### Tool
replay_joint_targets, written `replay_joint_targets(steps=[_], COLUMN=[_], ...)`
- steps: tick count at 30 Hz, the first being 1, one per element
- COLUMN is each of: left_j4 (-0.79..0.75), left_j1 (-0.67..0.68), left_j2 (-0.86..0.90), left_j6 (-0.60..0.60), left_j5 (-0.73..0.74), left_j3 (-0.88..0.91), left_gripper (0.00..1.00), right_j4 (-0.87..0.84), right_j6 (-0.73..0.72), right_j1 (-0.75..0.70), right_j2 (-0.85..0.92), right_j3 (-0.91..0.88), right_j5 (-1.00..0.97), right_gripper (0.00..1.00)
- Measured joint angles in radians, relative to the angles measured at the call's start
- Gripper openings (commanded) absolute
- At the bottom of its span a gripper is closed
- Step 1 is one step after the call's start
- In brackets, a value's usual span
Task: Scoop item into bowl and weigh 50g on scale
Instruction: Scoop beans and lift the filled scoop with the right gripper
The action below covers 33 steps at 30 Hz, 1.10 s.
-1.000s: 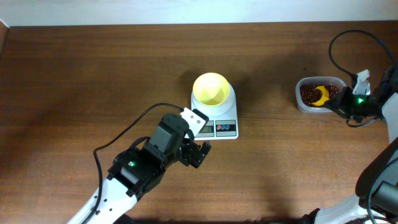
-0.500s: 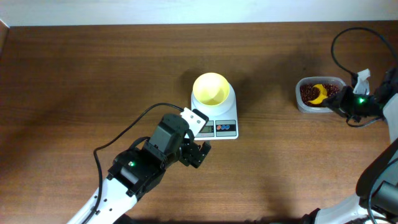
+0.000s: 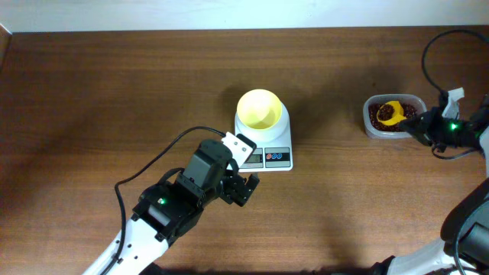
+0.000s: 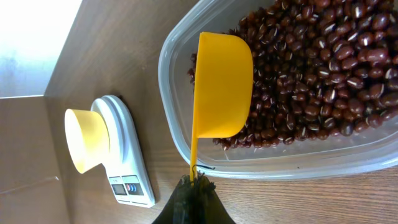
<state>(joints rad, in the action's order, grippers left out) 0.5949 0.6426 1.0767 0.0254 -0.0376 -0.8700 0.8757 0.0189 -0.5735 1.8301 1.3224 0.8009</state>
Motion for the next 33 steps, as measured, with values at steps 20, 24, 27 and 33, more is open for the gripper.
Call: replay_joint_targets(steps=[20,24,27,33], left_j4=[0.000,0.000,0.000,0.000], left_j1=[0.000,0.000,0.000,0.000], left_j2=[0.000,0.000,0.000,0.000], left_j6=[0.000,0.000,0.000,0.000], left_j5=[0.000,0.000,0.000,0.000], left_j3=[0.000,0.000,0.000,0.000], left_gripper=[0.99,0.99,0.99,0.99], right_j4=[0.079,0.079,0.079,0.079], right_j6=[0.068,0.067,0.067,0.067], right_j1=[-0.104,-0.104,-0.096,0.026], right_j2=[0.000,0.000,0.000,0.000], right_j3=[-0.001,-0.001,-0.001,-0.001], right_j5=[0.261,0.331,0.379,0.410], right_gripper=[0.04,0.04,0.04,0.04])
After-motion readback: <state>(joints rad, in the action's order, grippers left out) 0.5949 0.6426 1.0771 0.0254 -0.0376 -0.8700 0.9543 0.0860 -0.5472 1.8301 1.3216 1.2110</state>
